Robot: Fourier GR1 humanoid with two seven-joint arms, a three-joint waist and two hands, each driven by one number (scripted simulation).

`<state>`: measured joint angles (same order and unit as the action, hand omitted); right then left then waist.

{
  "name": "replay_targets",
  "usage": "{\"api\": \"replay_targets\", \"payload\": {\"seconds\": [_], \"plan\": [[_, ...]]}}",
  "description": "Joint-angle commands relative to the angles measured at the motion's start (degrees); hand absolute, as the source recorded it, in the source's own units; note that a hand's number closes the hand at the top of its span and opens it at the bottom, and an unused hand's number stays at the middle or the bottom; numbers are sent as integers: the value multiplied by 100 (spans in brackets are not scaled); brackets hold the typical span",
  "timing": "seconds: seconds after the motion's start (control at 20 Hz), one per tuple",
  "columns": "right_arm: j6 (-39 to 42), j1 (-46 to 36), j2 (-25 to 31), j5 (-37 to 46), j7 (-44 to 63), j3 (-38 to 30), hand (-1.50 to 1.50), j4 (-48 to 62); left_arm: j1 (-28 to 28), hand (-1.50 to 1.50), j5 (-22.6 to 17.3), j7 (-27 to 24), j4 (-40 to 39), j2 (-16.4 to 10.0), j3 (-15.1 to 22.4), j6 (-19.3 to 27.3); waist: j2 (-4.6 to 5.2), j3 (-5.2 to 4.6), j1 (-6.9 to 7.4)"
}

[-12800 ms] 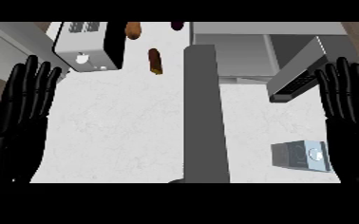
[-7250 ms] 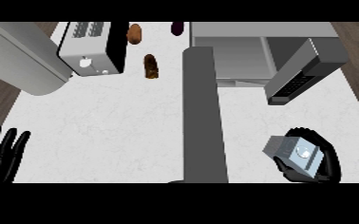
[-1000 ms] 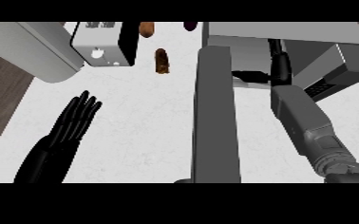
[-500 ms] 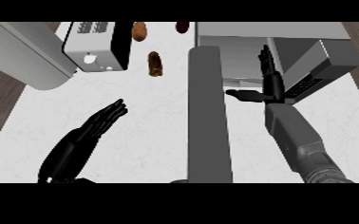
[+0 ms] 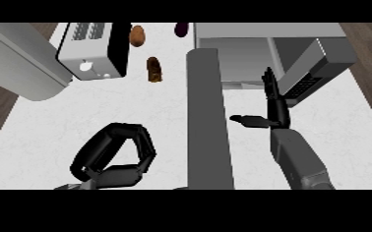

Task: Pick up the milk, place it into the microwave and close the microwave

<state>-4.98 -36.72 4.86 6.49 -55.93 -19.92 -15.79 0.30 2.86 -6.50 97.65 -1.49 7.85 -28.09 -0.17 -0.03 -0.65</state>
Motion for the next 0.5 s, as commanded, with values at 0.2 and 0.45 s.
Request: {"api": "replay_targets", "payload": {"seconds": [0.2,0.45], "plan": [[486,1248,58,6,187,467,-150,-1369,-485,150,1037,-343,-1125,136,592,263,-34,-9,-133],[695,2257,-59,-27,328,790,-150,-2666,-688,150,1226,-730,-1900,147,1050,337,-51,-20,-253]]}}
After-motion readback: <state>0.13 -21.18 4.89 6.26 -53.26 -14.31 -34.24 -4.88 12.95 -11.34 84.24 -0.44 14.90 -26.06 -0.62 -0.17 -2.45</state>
